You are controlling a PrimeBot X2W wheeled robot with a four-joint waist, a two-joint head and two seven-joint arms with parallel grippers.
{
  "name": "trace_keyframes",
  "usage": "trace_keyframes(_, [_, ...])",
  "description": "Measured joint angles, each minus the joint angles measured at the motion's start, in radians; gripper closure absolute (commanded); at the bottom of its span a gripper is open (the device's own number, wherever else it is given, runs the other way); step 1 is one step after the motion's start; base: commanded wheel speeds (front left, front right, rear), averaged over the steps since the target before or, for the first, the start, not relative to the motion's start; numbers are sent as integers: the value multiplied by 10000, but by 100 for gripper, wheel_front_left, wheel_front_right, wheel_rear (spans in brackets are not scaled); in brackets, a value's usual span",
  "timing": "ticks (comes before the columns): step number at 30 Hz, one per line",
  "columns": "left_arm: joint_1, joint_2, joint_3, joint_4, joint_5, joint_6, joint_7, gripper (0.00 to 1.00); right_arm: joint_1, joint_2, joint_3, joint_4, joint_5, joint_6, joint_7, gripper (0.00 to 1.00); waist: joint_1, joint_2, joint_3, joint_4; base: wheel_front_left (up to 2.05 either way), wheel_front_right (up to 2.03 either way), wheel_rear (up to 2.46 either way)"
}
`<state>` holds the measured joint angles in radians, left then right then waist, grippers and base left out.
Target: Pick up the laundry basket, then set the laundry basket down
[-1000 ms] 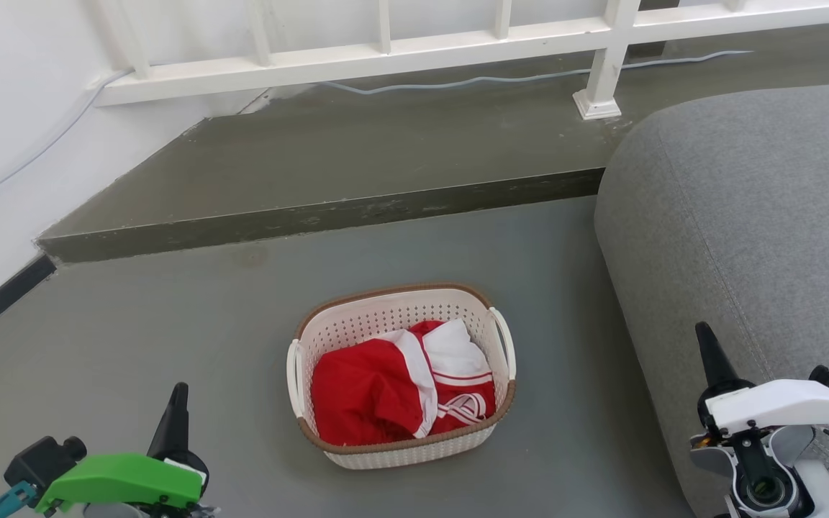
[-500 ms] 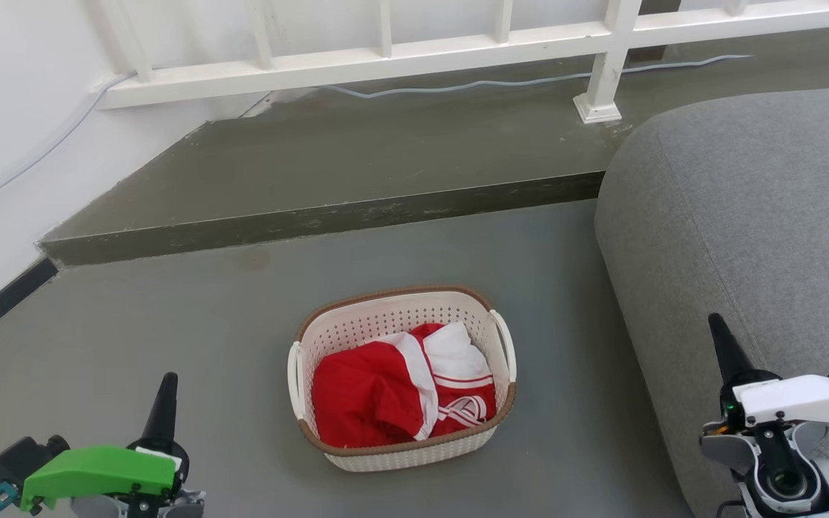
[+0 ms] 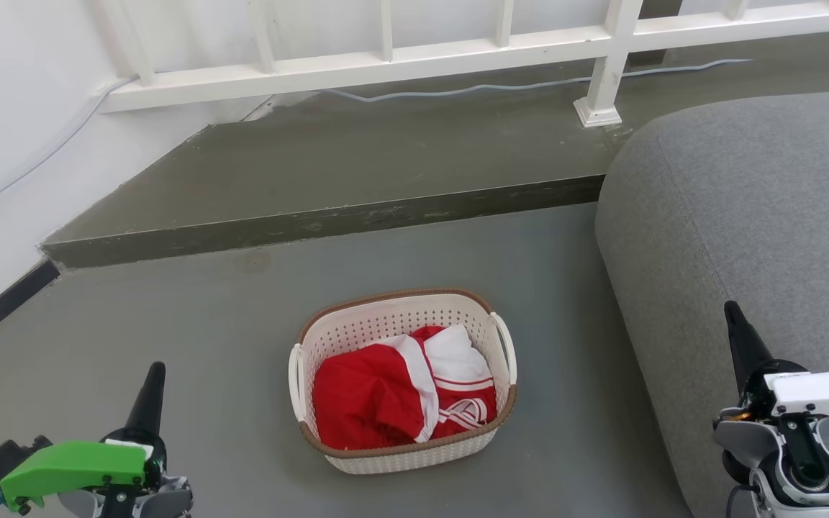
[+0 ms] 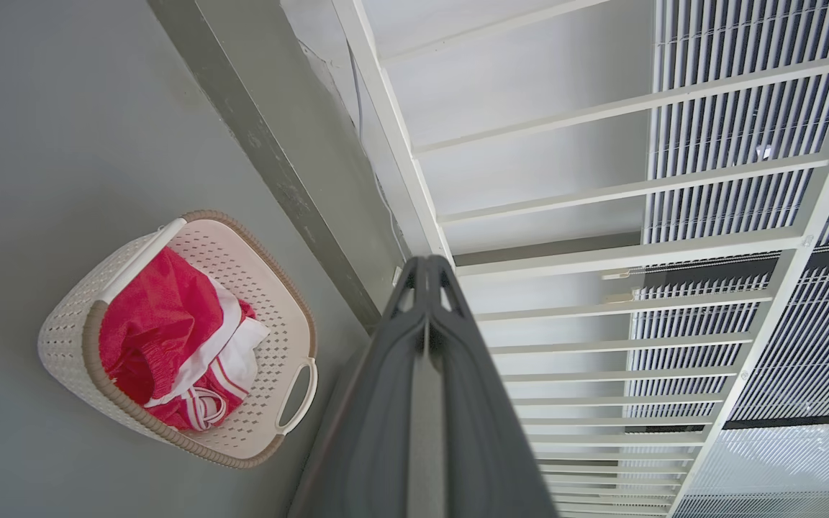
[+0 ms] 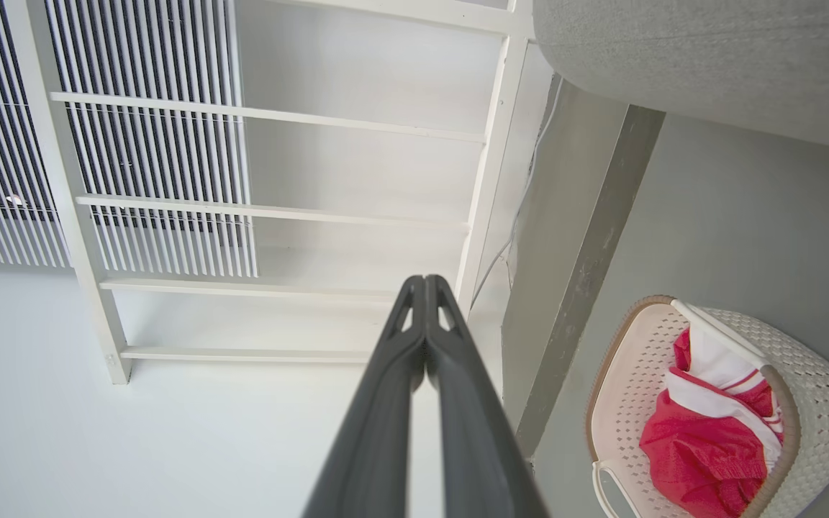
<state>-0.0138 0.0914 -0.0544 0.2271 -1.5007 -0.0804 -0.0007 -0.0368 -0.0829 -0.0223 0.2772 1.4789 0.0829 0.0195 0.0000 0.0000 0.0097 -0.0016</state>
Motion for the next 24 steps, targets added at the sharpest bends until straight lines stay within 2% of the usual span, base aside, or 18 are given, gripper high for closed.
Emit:
trace_keyframes(14, [-218,4,376,232,-1735,-295,326,100,-151,35,-474,-6,1674,313,385,100,0,0,-63,14,0,0,0])
trace_keyframes(24, [-271,4,412,284,-1745,-341,362,100,-174,38,-508,-8,1737,313,387,100,0,0,-65,14,0,0,0])
